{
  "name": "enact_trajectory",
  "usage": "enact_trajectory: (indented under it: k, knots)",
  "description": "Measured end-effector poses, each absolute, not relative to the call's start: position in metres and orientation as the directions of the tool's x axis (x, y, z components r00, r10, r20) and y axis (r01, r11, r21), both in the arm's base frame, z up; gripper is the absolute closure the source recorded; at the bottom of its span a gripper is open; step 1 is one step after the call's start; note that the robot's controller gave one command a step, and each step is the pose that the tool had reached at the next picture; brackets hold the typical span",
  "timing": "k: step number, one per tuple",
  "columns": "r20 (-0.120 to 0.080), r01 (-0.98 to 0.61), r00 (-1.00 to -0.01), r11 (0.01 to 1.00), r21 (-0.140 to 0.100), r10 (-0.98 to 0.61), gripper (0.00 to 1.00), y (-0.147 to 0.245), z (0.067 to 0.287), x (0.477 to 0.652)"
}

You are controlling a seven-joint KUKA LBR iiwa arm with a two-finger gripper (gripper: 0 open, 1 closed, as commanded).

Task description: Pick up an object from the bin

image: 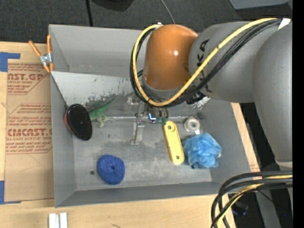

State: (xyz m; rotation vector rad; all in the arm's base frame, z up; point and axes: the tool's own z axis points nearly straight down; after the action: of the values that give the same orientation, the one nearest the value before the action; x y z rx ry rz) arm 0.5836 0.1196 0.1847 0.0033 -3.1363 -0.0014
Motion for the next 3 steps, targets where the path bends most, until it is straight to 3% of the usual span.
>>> enact_trajectory:
  k: [1,2,3]
  knots:
    - [-0.001,-0.001,-1.0,1.0,0.002,-0.001,0.0,0.119,0.19,0.585]
    - [-0.004,-0.039,-0.999,0.999,0.002,-0.039,0.0,0.148,0.137,0.546]
    - [-0.002,-0.063,-0.998,0.998,0.003,-0.063,0.0,0.169,0.084,0.526]
